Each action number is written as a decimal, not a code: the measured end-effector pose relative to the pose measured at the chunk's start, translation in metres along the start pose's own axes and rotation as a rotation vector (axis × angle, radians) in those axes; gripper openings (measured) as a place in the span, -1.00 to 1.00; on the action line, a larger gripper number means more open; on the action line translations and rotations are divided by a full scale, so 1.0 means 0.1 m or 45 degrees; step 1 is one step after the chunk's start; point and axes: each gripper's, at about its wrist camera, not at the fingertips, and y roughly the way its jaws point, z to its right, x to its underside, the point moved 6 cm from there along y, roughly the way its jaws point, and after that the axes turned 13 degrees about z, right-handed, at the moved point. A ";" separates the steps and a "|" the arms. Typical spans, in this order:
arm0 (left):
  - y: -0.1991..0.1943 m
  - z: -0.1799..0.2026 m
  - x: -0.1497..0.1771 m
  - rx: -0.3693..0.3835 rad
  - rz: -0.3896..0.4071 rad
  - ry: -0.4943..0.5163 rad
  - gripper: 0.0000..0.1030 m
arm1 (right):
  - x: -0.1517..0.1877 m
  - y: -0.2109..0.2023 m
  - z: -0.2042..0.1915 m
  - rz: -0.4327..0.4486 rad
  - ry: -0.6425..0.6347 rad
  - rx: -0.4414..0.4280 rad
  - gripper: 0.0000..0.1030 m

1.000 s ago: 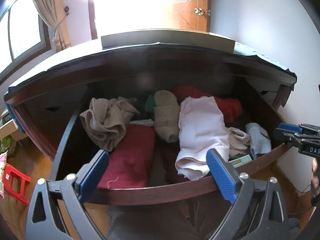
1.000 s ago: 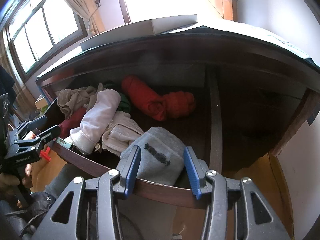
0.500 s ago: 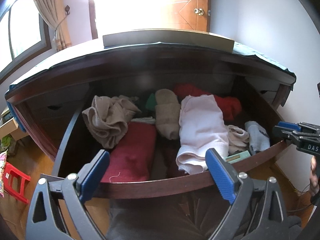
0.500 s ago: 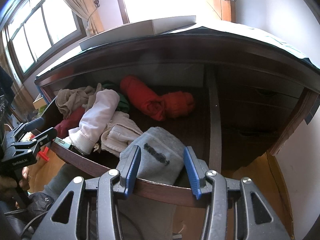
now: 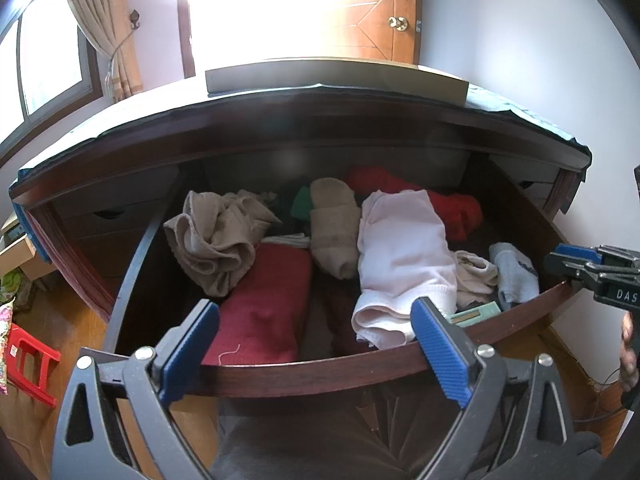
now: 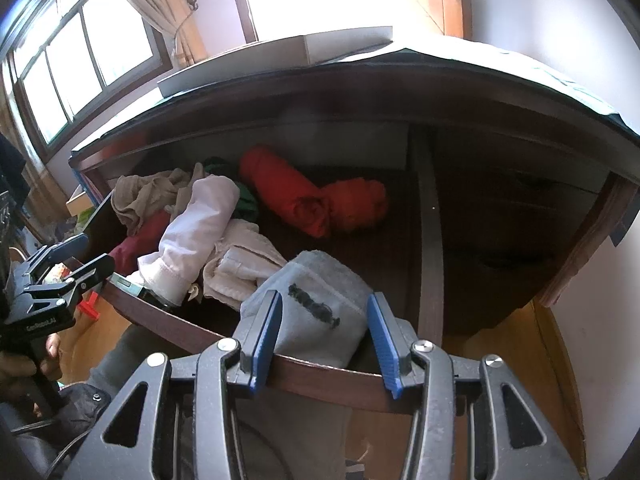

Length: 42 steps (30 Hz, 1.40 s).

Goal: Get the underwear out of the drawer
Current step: 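Move both grippers over the open drawer of clothes, then reach into the drawer and grasp the pale pink underwear with the right gripper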

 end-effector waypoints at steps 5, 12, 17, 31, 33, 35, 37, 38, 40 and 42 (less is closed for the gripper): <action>-0.04 -0.01 -0.06 0.042 0.006 0.006 0.90 | -0.01 -0.09 0.01 0.083 0.012 -0.014 -0.07; -0.16 0.06 -0.33 0.022 0.123 0.133 0.90 | -0.18 -0.21 -0.03 0.155 0.087 -0.053 -0.07; -0.08 -0.05 -0.48 0.009 0.116 0.127 0.92 | -0.41 -0.20 -0.17 0.199 0.090 -0.100 -0.07; 0.13 -0.49 -0.45 -0.125 0.034 0.065 0.95 | -0.61 0.41 -0.62 0.054 0.194 -0.179 0.31; 0.14 -0.55 -0.43 -0.136 0.032 0.066 0.95 | -0.55 0.51 -0.66 -0.008 0.209 -0.187 0.31; 0.16 -0.60 -0.42 -0.141 0.024 0.046 0.95 | -0.48 0.63 -0.69 -0.078 0.231 -0.201 0.31; 0.21 -0.63 -0.39 -0.143 0.001 0.022 0.95 | -0.45 0.72 -0.71 -0.112 0.250 -0.216 0.31; 0.23 -0.64 -0.39 -0.142 -0.006 0.020 0.95 | -0.44 0.76 -0.73 -0.128 0.255 -0.221 0.31; 0.28 -0.63 -0.37 -0.153 -0.019 0.028 0.95 | -0.43 0.84 -0.77 -0.155 0.266 -0.233 0.31; 0.33 -0.62 -0.37 -0.163 -0.038 0.036 0.95 | -0.43 0.92 -0.81 -0.190 0.282 -0.236 0.31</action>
